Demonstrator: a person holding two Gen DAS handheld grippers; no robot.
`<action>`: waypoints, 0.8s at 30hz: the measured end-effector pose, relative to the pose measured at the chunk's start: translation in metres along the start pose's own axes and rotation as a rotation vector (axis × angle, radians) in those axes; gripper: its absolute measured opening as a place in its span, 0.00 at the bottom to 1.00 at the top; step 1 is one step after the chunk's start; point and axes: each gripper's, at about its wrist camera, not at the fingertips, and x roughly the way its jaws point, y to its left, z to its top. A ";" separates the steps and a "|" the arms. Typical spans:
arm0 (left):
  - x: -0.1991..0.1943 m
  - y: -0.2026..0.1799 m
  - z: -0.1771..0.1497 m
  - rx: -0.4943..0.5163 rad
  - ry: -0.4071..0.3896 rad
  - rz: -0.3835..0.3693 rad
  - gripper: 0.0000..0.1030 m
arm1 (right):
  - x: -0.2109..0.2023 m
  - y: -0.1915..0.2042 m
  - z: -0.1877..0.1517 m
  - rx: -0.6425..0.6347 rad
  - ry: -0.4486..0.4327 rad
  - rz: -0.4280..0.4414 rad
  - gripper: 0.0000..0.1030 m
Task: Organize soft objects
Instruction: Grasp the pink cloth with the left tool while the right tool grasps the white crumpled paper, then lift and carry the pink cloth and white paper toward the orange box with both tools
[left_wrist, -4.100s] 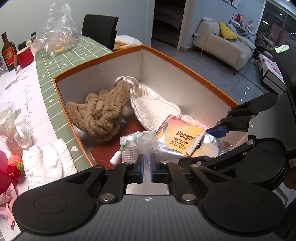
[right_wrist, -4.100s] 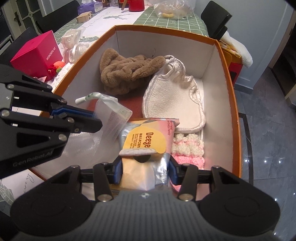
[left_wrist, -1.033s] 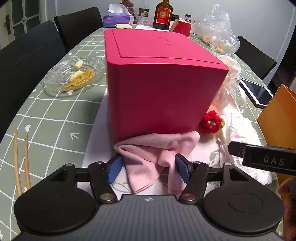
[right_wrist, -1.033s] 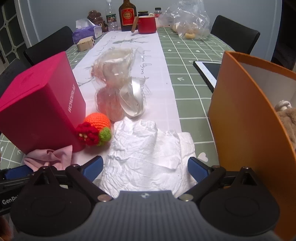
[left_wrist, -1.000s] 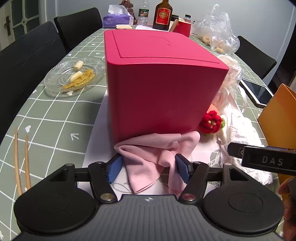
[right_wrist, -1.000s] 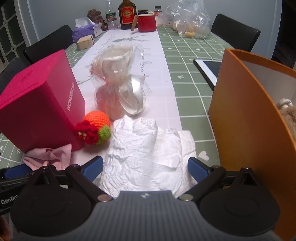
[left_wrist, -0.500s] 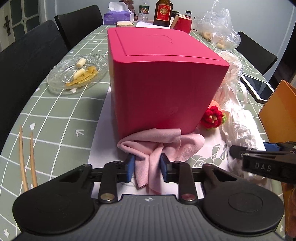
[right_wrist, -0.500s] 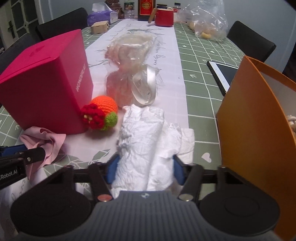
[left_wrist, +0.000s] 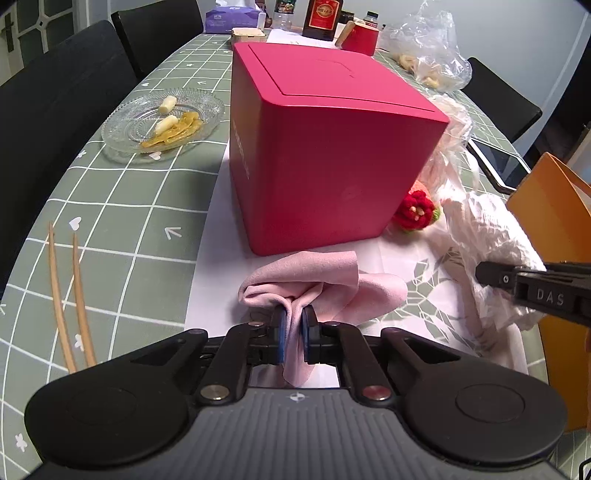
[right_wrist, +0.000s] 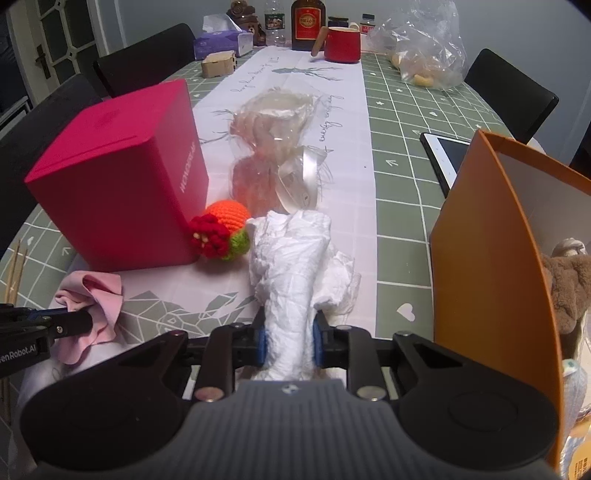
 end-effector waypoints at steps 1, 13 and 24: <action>-0.002 0.000 -0.001 0.003 0.001 -0.004 0.09 | -0.002 0.000 0.000 -0.002 -0.004 0.005 0.20; -0.030 -0.002 -0.005 0.019 -0.046 -0.058 0.08 | -0.031 -0.003 0.005 0.031 -0.055 0.073 0.20; -0.042 -0.026 -0.001 0.047 -0.075 -0.118 0.08 | -0.058 -0.011 0.007 0.034 -0.100 0.107 0.20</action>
